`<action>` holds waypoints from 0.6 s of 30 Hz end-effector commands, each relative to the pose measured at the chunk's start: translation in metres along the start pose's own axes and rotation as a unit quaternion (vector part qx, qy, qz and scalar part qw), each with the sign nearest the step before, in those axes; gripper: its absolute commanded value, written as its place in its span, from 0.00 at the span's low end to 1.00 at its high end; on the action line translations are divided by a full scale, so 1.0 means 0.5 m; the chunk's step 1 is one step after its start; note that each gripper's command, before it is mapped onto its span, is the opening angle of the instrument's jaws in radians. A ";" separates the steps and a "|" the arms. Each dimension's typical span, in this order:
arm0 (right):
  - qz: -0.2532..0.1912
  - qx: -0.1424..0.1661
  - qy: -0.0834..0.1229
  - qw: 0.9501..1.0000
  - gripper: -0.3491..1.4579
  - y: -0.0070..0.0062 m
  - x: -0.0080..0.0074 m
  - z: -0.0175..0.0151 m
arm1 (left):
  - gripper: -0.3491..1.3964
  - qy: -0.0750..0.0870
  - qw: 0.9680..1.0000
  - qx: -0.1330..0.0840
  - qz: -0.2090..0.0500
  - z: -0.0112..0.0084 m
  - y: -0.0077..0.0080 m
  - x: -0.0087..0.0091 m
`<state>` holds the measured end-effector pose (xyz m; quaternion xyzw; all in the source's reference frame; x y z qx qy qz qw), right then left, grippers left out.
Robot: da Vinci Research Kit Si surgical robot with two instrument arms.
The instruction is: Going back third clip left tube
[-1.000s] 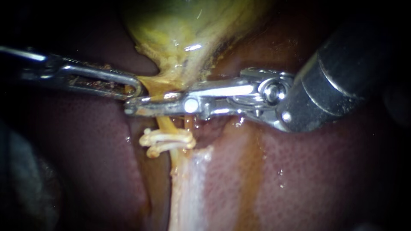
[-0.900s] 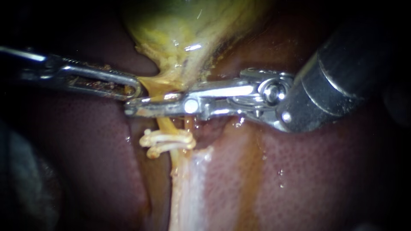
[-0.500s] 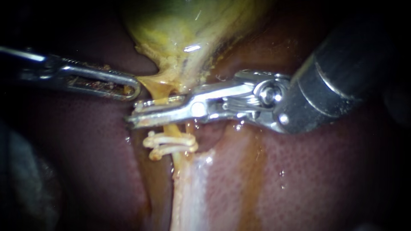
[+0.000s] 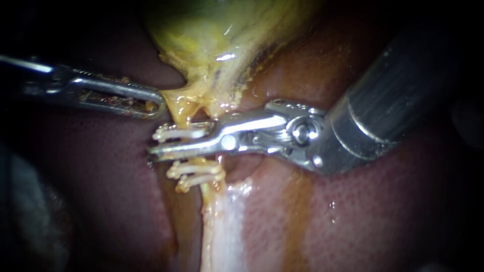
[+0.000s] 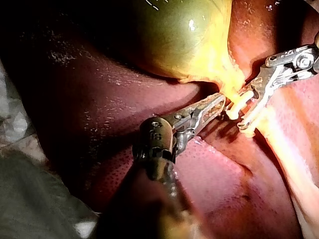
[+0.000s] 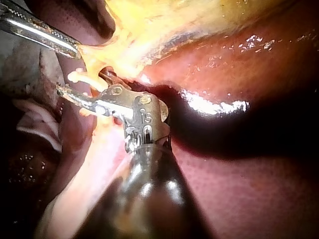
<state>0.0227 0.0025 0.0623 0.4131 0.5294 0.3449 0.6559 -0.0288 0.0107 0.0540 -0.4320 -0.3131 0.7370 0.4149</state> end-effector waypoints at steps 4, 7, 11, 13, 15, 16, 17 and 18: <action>-0.014 0.000 0.001 1.000 0.47 0.0011 0.0002 -0.0008 | 0.00 0.000 1.000 0.000 0.000 0.0000 0.0001 0.0000; -0.020 0.000 0.001 1.000 0.47 0.0012 0.0002 -0.0010 | 0.00 0.000 1.000 0.000 0.000 0.0000 0.0001 0.0000; -0.037 0.003 0.001 0.999 0.47 0.0008 0.0003 -0.0019 | 0.00 0.000 1.000 0.000 0.000 -0.0002 0.0002 0.0000; -0.061 0.003 0.003 0.998 0.47 0.0004 0.0003 -0.0030 | 0.00 0.000 1.000 0.000 0.000 -0.0003 0.0001 -0.0001; -0.094 -0.006 0.005 0.996 0.47 -0.0001 0.0001 -0.0045 | 0.00 0.000 1.000 0.000 0.000 -0.0004 0.0001 -0.0002; -0.112 -0.013 0.006 0.994 0.47 -0.0004 -0.0001 -0.0053 | 0.00 0.000 1.000 0.000 0.000 -0.0005 0.0001 -0.0002; -0.133 -0.021 0.008 0.991 0.47 -0.0007 -0.0002 -0.0061 | 0.00 0.000 1.000 0.000 0.000 -0.0005 0.0001 -0.0002; -0.159 -0.028 0.005 0.987 0.47 -0.0012 -0.0002 -0.0074 | 0.00 0.000 1.000 0.000 0.000 -0.0005 0.0001 -0.0002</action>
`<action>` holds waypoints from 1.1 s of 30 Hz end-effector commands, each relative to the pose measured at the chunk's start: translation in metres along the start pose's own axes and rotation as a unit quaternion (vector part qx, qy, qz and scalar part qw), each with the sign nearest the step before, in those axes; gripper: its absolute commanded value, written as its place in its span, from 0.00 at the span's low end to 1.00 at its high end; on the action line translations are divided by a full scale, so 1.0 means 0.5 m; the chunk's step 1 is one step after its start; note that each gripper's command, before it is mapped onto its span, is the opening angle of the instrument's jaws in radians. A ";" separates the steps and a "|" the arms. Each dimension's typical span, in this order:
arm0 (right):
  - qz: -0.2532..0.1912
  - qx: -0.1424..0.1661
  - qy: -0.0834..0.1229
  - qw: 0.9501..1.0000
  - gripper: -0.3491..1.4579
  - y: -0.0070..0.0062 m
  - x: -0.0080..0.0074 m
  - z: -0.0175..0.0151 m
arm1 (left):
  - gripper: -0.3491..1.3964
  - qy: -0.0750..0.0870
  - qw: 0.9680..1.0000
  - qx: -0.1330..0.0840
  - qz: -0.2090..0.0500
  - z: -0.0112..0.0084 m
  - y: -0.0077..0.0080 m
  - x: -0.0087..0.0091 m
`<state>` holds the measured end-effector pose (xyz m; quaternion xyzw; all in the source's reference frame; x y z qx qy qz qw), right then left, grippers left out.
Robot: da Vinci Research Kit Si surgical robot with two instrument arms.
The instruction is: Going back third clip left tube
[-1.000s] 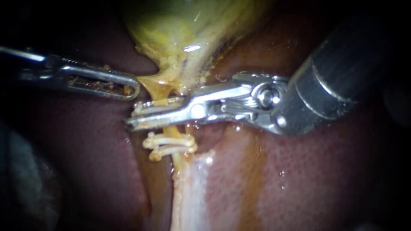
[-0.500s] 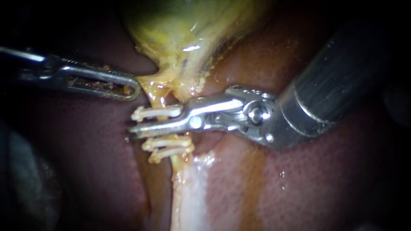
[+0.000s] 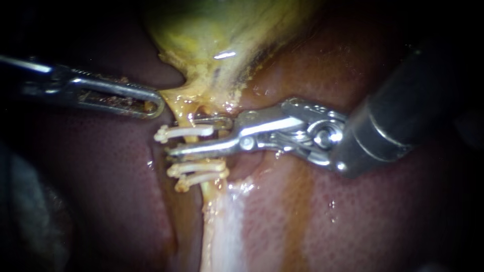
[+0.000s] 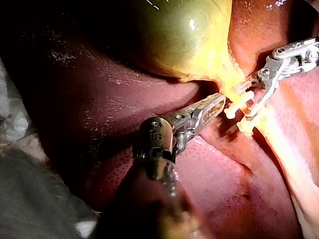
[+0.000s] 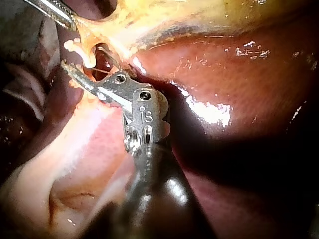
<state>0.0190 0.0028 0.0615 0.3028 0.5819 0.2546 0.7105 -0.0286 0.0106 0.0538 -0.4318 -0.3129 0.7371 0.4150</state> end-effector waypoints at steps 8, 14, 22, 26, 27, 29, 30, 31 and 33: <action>-0.134 0.000 -0.047 0.990 0.47 -0.0034 0.0023 -0.0112 | 0.00 0.000 1.000 -0.001 0.000 -0.0002 -0.0001 -0.0001; -0.165 0.009 -0.061 0.984 0.47 -0.0059 0.0017 -0.0196 | 0.00 0.000 1.000 -0.001 0.000 -0.0002 -0.0002 -0.0001; -0.173 0.019 -0.062 0.983 0.47 -0.0070 0.0001 -0.0264 | 0.00 0.000 1.000 -0.001 0.001 -0.0002 -0.0003 -0.0001; -0.174 0.022 -0.063 0.983 0.47 -0.0074 -0.0004 -0.0286 | 0.00 0.000 1.000 -0.001 0.001 -0.0001 -0.0004 -0.0001; -0.177 0.022 -0.063 0.982 0.47 -0.0074 -0.0005 -0.0290 | 0.00 0.000 1.000 -0.001 0.001 -0.0001 -0.0004 -0.0001; -0.177 0.023 -0.063 0.982 0.47 -0.0075 -0.0006 -0.0296 | 0.00 0.000 1.000 -0.001 0.001 0.0001 -0.0006 -0.0002; -0.177 0.023 -0.063 0.982 0.47 -0.0075 -0.0007 -0.0298 | 0.00 0.000 1.000 -0.001 0.001 0.0003 -0.0007 -0.0003; -0.177 0.023 -0.063 0.982 0.47 -0.0075 -0.0007 -0.0299 | 0.00 0.000 1.000 0.000 0.001 0.0005 -0.0008 -0.0004; -0.177 0.024 -0.063 0.982 0.47 -0.0076 -0.0007 -0.0302 | 0.00 0.001 1.000 0.001 0.002 0.0011 -0.0010 -0.0005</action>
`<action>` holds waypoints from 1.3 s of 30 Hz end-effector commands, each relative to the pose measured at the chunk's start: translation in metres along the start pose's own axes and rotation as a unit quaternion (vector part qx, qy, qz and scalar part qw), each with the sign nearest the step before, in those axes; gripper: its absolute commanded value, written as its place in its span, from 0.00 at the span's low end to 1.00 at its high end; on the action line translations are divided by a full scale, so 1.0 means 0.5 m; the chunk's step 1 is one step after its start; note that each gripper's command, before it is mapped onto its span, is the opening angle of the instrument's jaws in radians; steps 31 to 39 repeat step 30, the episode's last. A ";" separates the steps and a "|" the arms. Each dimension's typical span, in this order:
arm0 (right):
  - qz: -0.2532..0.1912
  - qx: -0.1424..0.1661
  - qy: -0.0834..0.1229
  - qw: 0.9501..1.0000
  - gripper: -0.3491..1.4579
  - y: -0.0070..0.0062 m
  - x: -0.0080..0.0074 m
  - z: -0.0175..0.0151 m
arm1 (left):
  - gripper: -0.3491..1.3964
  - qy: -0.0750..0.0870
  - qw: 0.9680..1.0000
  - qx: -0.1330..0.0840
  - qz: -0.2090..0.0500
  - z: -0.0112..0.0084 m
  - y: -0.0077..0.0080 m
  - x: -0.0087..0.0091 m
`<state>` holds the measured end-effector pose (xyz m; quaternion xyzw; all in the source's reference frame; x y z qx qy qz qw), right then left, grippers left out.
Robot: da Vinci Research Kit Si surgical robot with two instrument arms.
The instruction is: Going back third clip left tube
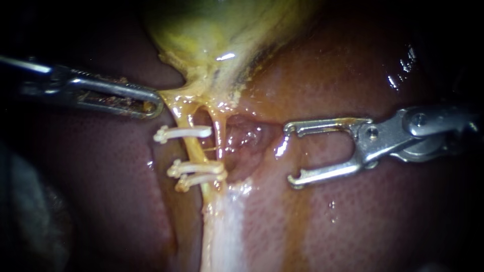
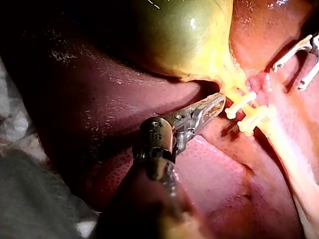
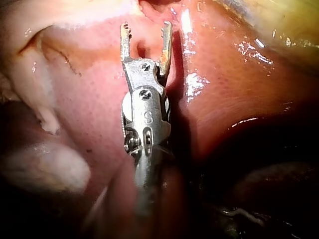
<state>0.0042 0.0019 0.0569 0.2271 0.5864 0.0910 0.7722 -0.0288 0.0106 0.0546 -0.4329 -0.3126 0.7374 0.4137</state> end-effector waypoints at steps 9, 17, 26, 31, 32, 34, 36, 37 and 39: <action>0.000 -0.003 0.000 1.000 0.47 -0.0009 0.0001 -0.0010 | 0.00 0.003 1.000 0.007 0.002 0.0054 -0.0011 -0.0012; 0.000 -0.003 0.000 1.000 0.47 -0.0010 0.0001 -0.0015 | 0.00 -0.002 1.000 0.001 0.006 0.0106 -0.0013 -0.0033; 0.001 -0.003 0.001 1.000 0.47 -0.0012 0.0005 -0.0018 | 0.00 -0.002 1.000 0.000 0.006 0.0105 -0.0016 -0.0033; 0.001 -0.003 0.001 1.000 0.47 -0.0012 0.0006 -0.0016 | 0.00 -0.002 1.000 -0.001 0.006 0.0100 -0.0016 -0.0030; 0.001 -0.003 0.001 1.000 0.47 -0.0012 0.0006 -0.0016 | 0.00 -0.002 1.000 -0.001 0.006 0.0100 -0.0016 -0.0030; 0.001 -0.003 0.001 1.000 0.47 -0.0012 0.0006 -0.0016 | 0.00 -0.002 1.000 -0.001 0.006 0.0100 -0.0016 -0.0030; 0.001 -0.003 0.001 1.000 0.47 -0.0012 0.0006 -0.0016 | 0.00 -0.002 1.000 -0.001 0.006 0.0100 -0.0016 -0.0030; 0.001 -0.003 0.001 1.000 0.47 -0.0012 0.0006 -0.0016 | 0.00 -0.002 1.000 -0.001 0.006 0.0100 -0.0016 -0.0030; 0.001 -0.003 0.001 1.000 0.47 -0.0012 0.0006 -0.0016 | 0.00 -0.002 1.000 -0.001 0.006 0.0100 -0.0016 -0.0030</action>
